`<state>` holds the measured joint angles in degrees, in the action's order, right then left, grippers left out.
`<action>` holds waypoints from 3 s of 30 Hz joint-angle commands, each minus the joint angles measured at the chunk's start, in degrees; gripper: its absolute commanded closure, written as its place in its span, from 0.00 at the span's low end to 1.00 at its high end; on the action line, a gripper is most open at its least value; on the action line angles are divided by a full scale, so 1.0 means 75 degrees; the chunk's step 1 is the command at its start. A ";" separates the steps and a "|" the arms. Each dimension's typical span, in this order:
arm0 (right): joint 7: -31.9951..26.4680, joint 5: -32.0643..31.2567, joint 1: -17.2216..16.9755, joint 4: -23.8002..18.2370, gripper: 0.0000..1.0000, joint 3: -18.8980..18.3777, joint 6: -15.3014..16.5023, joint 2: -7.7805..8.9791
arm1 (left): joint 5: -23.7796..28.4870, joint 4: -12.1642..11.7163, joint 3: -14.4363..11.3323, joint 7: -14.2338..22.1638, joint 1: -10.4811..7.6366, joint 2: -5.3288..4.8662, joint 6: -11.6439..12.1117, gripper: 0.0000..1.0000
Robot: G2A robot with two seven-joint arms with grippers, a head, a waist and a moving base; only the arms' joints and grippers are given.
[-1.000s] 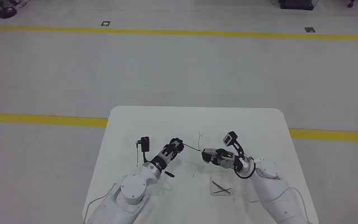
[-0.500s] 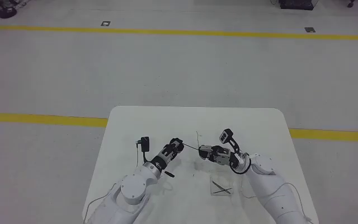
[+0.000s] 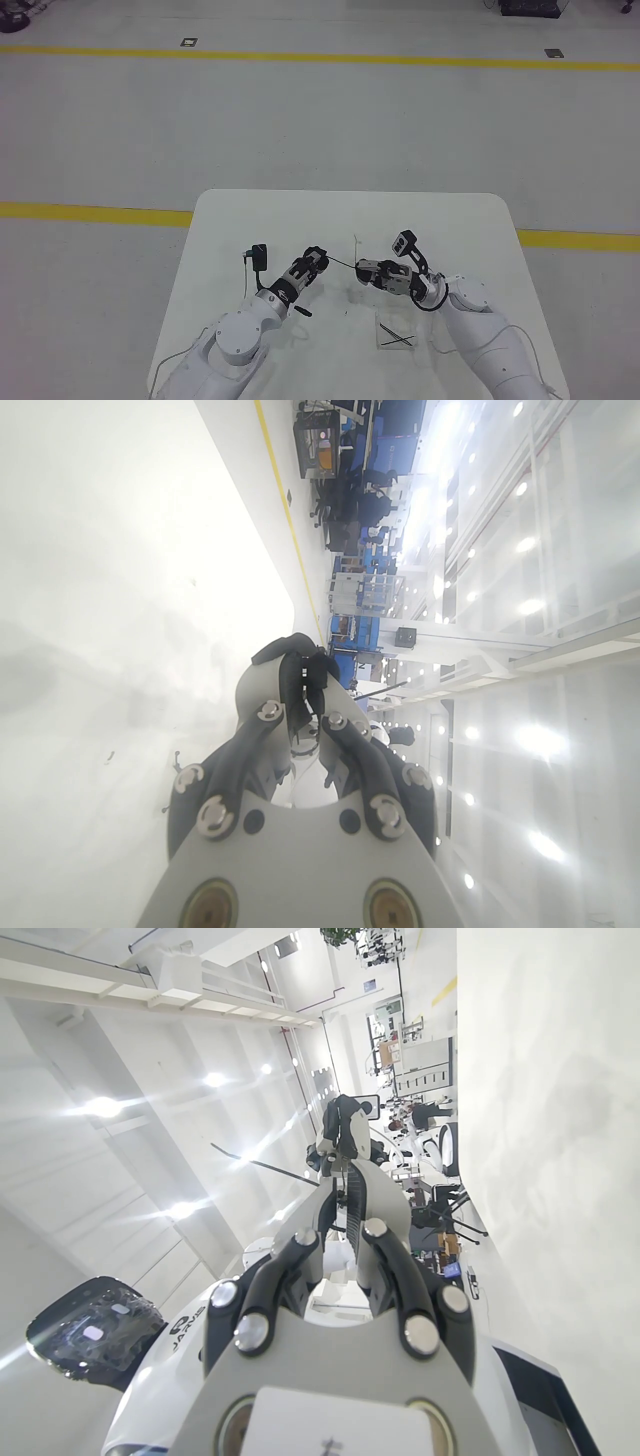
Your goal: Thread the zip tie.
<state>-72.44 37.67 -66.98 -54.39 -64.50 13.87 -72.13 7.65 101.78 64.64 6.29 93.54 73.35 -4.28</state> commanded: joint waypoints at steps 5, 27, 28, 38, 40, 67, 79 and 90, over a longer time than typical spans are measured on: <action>0.0027 0.0018 -0.0022 -0.0039 0.95 0.0010 0.0019 0.0007 | 0.0000 0.0000 0.0000 0.0000 0.0000 0.0000 0.0000 1.00; 0.0139 0.0028 -0.0159 -0.0194 1.00 -0.0053 0.0069 0.0074 | 0.0000 0.0000 0.0000 0.0000 0.0000 0.0000 0.0000 1.00; 0.0139 0.0030 -0.0162 -0.0199 1.00 -0.0054 0.0069 0.0076 | 0.0000 0.0000 0.0000 0.0000 0.0000 0.0000 0.0000 1.00; 0.0173 0.0021 -0.0134 -0.0215 1.00 -0.0006 0.0043 0.0080 | 0.0000 0.0000 0.0000 0.0000 0.0000 0.0000 0.0000 1.00; 0.0182 0.0020 -0.0120 -0.0200 1.00 0.0013 0.0042 0.0077 | 0.0000 0.0000 0.0000 0.0000 0.0000 0.0000 0.0000 1.00; 0.0181 0.0122 -0.0062 -0.0054 1.00 0.0071 0.0156 0.0077 | 0.0000 0.0000 0.0000 0.0000 0.0000 0.0000 0.0000 0.00; 0.1433 -0.0319 -0.0155 -0.0067 1.00 -0.0123 0.0638 0.0119 | 0.0000 0.0000 0.0000 0.0000 0.0000 0.0000 0.0000 0.00; 0.4924 -0.2375 -0.1287 -0.1857 1.00 -0.0671 0.0737 0.0294 | 0.0000 0.0000 0.0000 0.0000 0.0000 0.0000 0.0000 0.00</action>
<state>-37.76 21.24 -75.84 -67.11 -69.27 19.42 -70.02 7.65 101.78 64.64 6.29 93.54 73.35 -4.28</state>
